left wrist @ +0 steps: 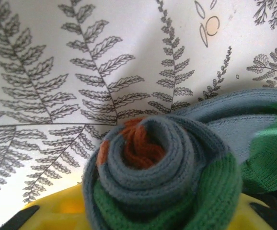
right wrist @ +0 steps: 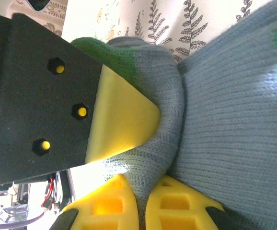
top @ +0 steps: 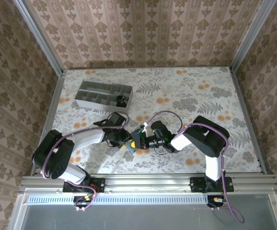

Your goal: Roll the socks

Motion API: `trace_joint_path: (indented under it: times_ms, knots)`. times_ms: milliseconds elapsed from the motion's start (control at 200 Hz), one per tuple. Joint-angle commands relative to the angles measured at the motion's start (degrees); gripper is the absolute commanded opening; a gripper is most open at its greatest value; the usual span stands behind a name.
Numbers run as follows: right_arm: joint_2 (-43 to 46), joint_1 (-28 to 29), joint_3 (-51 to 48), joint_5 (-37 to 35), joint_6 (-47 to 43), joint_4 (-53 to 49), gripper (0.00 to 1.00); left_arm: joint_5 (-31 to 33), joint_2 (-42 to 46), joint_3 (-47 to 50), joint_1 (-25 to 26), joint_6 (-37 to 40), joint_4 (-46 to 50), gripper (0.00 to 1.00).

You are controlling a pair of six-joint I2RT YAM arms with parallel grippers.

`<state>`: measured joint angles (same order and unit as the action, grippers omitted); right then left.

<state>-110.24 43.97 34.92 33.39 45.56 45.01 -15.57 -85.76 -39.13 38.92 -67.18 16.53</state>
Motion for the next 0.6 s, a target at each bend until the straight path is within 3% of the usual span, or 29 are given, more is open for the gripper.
trace_joint_path:
  times_ms: [0, 30, 75, 180, 320, 430, 590]
  knots:
    - [-6.31, -1.27, -4.53, -9.22, -4.32, -31.49, 0.00, 1.30, -6.00, 5.10, 0.85, 1.12, 4.92, 0.06]
    - [-5.37, -1.18, -3.77, -10.02, -6.21, -33.09, 0.00, 1.17, -5.94, 5.21, 0.85, 0.85, 5.67, 0.00]
    - [-3.18, -0.92, -2.84, -11.28, -9.71, -34.79, 0.02, 1.28, -5.59, 5.13, 0.89, 0.22, 7.61, 0.00]
    - [6.98, 1.98, -2.03, -17.54, -19.78, -36.69, 0.25, 2.83, -4.72, 3.92, 0.90, -1.81, 14.07, 0.00]
    - [25.88, 17.62, -6.20, -41.71, -32.46, -34.07, 0.51, 5.54, -6.98, -2.41, 1.69, -2.47, 24.52, 0.00]
    - [27.99, 22.62, -4.67, -51.57, -32.40, -37.35, 0.55, 6.32, -10.42, -7.45, 2.38, -1.39, 28.92, 0.00]
    - [22.98, 25.72, 0.92, -60.89, -35.19, -38.06, 0.56, 5.08, -14.00, -10.61, 2.70, -0.83, 29.67, 0.00]
